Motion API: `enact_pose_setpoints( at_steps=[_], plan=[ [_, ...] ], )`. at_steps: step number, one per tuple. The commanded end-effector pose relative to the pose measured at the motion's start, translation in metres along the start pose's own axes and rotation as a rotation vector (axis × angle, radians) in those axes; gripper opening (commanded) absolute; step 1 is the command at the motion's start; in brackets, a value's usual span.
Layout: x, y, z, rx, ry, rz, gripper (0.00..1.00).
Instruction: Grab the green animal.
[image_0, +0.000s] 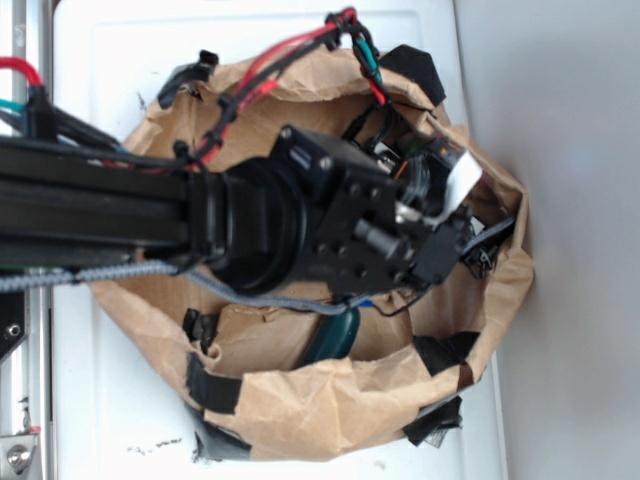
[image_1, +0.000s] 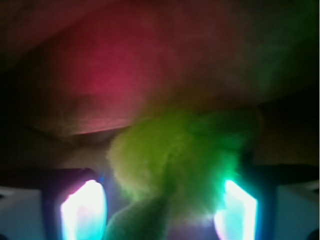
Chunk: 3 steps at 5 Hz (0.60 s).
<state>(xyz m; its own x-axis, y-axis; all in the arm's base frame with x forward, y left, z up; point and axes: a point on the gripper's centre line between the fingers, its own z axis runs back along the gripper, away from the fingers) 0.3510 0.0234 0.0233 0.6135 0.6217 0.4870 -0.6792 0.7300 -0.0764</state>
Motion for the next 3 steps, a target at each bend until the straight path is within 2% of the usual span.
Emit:
enact_pose_setpoints(
  at_steps=[1,2,3],
  plan=[
    [0.008,0.003,0.012,-0.065,-0.034,-0.004,0.00],
    [0.012,0.004,0.027,-0.101,-0.014,-0.018,0.00],
    [0.019,0.011,0.060,-0.170,0.036,-0.010,0.00]
  ],
)
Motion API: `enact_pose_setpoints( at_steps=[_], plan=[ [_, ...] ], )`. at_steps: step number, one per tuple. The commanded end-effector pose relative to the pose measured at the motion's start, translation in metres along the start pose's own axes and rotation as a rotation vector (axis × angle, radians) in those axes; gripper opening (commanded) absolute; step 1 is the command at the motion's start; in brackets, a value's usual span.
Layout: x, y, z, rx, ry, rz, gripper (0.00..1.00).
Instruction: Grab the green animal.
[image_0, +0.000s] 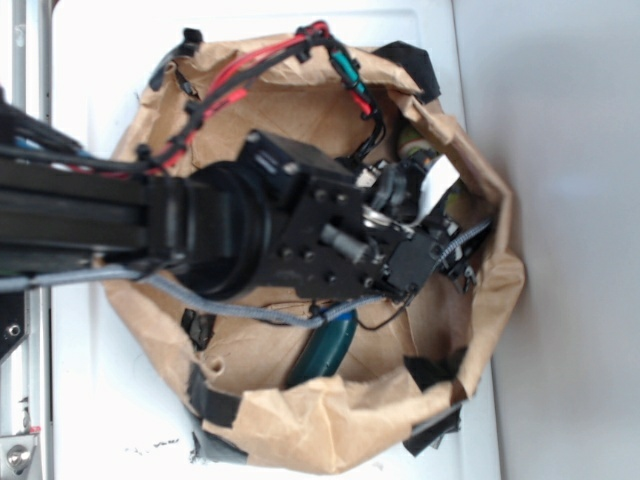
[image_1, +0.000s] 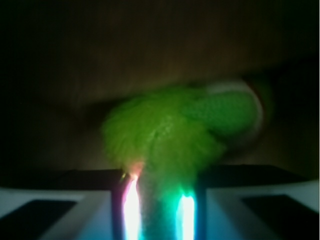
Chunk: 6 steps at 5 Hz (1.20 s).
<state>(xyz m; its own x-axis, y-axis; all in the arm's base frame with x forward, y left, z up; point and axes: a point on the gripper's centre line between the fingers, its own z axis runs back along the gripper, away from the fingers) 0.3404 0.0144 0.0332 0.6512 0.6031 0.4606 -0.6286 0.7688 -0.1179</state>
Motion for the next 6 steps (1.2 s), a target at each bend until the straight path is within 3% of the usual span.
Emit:
enact_pose_setpoints(
  at_steps=[1,2,3,4,5,6],
  plan=[
    [0.030,0.024,0.088,-0.200,0.041,0.012,0.00],
    [0.028,0.040,0.110,-0.246,0.076,-0.038,0.00],
    [0.024,0.055,0.126,-0.230,0.167,-0.241,0.00],
    [0.023,0.071,0.132,-0.257,0.303,-0.456,0.00],
    [0.014,0.085,0.136,-0.251,0.348,-0.547,0.00],
    [0.006,0.088,0.138,-0.155,0.221,-0.594,0.00]
  ],
)
